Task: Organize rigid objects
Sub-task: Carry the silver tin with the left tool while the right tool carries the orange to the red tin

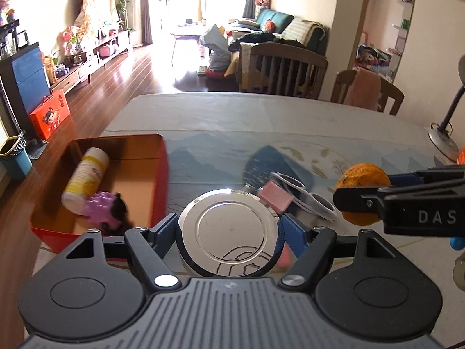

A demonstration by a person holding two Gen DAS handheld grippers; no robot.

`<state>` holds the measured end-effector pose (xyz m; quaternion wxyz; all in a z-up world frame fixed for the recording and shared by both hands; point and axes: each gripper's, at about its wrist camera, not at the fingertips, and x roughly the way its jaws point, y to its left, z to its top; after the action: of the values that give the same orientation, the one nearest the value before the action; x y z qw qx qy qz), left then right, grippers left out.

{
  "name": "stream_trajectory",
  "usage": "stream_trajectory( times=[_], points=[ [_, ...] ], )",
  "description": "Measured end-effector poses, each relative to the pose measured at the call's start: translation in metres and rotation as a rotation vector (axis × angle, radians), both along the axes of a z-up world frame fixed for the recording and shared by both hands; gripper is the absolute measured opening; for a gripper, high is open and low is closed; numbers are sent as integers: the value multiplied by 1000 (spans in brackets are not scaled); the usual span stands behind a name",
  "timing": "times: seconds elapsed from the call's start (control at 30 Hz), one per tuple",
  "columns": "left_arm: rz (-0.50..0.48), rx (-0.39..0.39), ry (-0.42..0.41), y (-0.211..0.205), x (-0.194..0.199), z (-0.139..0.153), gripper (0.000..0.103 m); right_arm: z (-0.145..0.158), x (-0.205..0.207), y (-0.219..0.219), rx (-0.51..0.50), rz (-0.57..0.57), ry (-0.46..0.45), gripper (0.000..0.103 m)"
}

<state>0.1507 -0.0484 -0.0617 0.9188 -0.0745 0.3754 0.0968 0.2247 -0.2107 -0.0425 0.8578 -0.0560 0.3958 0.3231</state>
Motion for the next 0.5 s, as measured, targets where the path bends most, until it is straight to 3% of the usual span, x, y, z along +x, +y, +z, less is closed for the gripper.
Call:
stream_trajectory(
  times=[0.5],
  points=[
    [9, 18, -69, 103, 2, 33, 77, 14, -27, 81, 14, 17, -41, 55]
  ],
)
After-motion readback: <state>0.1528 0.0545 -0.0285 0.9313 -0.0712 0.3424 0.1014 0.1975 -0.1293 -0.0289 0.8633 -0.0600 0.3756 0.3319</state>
